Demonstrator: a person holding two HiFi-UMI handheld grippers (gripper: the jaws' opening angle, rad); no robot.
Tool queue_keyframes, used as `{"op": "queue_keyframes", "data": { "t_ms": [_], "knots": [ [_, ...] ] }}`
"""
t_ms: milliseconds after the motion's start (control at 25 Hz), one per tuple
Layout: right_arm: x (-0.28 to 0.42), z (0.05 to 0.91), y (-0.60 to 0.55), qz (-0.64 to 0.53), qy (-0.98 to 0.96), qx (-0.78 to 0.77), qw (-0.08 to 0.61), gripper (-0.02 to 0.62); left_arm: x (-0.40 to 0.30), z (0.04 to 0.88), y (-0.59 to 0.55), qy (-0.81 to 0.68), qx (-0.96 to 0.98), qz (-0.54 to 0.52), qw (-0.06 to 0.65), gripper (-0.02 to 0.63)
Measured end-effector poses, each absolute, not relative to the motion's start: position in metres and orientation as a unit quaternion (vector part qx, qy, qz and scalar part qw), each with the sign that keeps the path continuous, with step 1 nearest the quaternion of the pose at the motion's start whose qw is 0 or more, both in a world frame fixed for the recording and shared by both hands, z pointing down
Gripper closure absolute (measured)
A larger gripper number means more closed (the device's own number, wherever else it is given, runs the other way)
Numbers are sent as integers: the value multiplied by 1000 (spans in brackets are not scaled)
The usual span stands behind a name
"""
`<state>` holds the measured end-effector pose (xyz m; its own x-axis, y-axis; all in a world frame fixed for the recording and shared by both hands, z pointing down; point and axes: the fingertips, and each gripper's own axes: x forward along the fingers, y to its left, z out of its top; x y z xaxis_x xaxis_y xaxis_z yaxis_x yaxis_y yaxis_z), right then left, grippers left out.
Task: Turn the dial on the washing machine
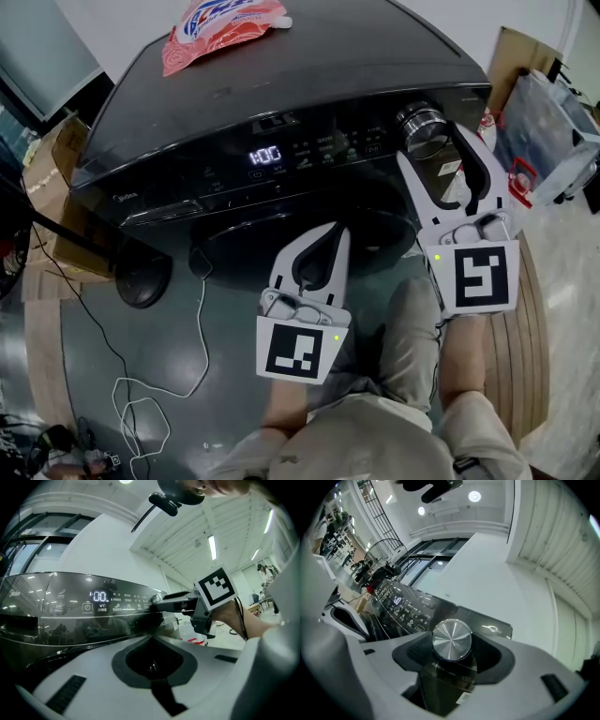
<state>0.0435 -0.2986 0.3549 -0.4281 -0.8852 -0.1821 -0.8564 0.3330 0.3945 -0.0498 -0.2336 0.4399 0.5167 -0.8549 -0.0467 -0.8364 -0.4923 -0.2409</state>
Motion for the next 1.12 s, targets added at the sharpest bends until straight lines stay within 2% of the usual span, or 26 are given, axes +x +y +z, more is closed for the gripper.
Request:
{"op": "queue_keyframes", "data": {
  "t_ms": [560,1120],
  "knots": [
    [50,354,-302,-190,-811,552,7,318,-55,438,-230,495,-860,-37,117,592],
    [43,351,-276,-222,-814,537,0,310,-68,429,-223,512,-852,-6,104,592]
  ]
}}
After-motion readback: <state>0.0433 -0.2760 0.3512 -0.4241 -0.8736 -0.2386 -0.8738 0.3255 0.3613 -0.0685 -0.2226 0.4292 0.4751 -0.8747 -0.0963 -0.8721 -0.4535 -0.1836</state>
